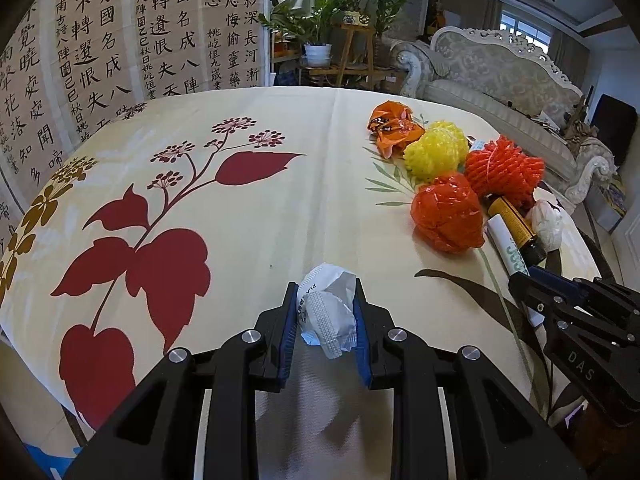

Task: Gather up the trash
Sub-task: 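Carry tissue and toothpaste tube to the black bin and release both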

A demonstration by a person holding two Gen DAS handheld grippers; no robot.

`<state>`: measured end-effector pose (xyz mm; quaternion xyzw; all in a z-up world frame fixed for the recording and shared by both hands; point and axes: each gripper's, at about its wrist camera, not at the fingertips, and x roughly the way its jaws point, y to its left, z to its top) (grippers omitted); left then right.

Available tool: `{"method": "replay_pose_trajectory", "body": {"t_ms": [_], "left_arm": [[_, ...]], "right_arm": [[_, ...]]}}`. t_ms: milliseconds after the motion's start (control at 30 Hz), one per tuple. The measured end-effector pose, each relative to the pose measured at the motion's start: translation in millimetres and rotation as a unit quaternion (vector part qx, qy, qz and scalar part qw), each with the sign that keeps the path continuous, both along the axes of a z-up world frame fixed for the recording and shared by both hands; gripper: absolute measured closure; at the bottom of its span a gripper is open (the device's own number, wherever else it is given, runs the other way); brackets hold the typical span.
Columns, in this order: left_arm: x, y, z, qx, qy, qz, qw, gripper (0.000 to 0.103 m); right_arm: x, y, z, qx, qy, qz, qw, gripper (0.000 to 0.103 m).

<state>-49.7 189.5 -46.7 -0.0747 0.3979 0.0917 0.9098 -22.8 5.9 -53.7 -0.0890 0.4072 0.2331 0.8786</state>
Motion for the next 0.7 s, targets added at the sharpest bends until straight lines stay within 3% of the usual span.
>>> {"method": "replay_pose_trajectory", "body": {"t_ms": [300,700], "left_arm": [[-4,-16,14,0.002,-0.017,-0.014,0.9998,0.077],[16,-79,35,-0.005,-0.045,-0.095,0.9944,0.077]], "right_arm": [[-18,-15,24,0.020,-0.031,0.007,0.999,0.084],[-15,-96,40,0.033,-0.058,-0.100,0.993,0.084]]}}
